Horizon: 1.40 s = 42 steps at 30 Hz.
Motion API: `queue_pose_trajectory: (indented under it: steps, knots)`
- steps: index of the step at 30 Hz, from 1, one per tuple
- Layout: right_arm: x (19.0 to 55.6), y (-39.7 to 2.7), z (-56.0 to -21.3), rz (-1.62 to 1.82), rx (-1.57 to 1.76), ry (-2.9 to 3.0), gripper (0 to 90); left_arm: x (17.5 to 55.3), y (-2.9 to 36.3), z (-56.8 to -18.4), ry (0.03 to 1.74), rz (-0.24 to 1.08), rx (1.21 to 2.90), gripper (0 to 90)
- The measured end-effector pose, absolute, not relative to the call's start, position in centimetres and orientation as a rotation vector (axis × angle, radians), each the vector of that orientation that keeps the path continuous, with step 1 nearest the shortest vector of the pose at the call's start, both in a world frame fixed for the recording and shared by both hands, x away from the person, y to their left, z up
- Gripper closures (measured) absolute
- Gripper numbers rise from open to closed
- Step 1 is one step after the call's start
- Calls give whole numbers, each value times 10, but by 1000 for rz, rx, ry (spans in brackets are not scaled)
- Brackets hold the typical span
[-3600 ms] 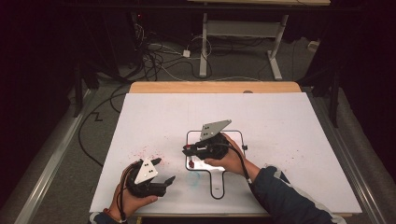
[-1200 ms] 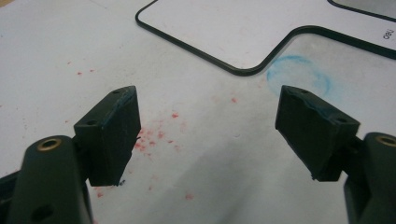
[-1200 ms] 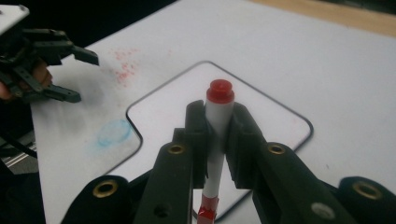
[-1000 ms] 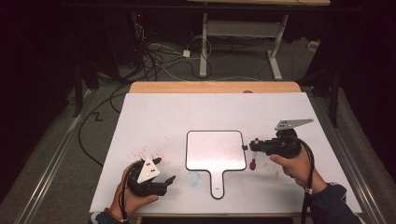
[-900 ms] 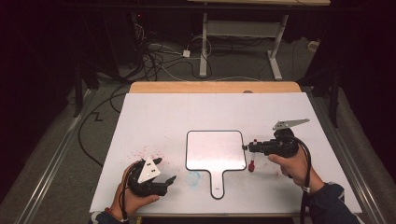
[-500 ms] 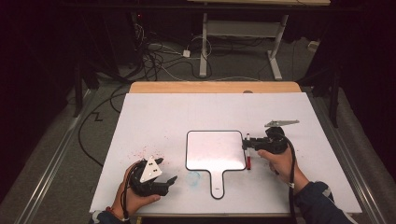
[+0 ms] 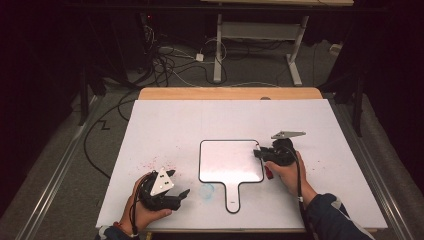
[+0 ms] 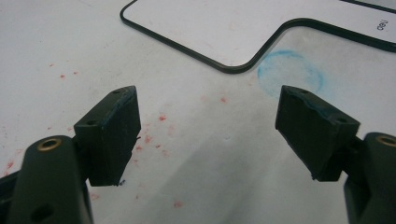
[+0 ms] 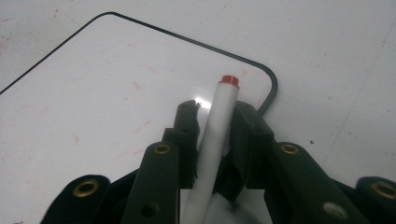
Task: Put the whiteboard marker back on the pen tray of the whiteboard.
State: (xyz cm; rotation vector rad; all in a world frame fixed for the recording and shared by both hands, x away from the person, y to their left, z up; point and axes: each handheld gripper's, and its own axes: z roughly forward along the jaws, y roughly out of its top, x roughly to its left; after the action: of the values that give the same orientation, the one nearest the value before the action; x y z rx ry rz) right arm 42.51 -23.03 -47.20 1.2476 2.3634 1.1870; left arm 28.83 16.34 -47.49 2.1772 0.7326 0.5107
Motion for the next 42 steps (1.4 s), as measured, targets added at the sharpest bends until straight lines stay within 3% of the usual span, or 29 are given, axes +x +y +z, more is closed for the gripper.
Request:
queue_pose_trajectory:
  steps: [5, 18, 26, 36, 42]
  knots:
    - [426, -230, -471, 1135, 1245, 2324, 655, 288, 163, -475, 732, 508, 2179, 213]
    - [430, -235, -470, 1068, 1243, 2273, 653, 290, 162, -475, 724, 498, 2180, 213]
    - [425, -242, -456, 1153, 1181, 2244, 567, 291, 162, -475, 728, 499, 2175, 213]
    - [385, -273, -419, 1237, 856, 2153, 422, 295, 158, -475, 731, 506, 2179, 207]
    - [355, -299, -413, 1201, 776, 2103, 352, 296, 155, -474, 731, 517, 2181, 205]
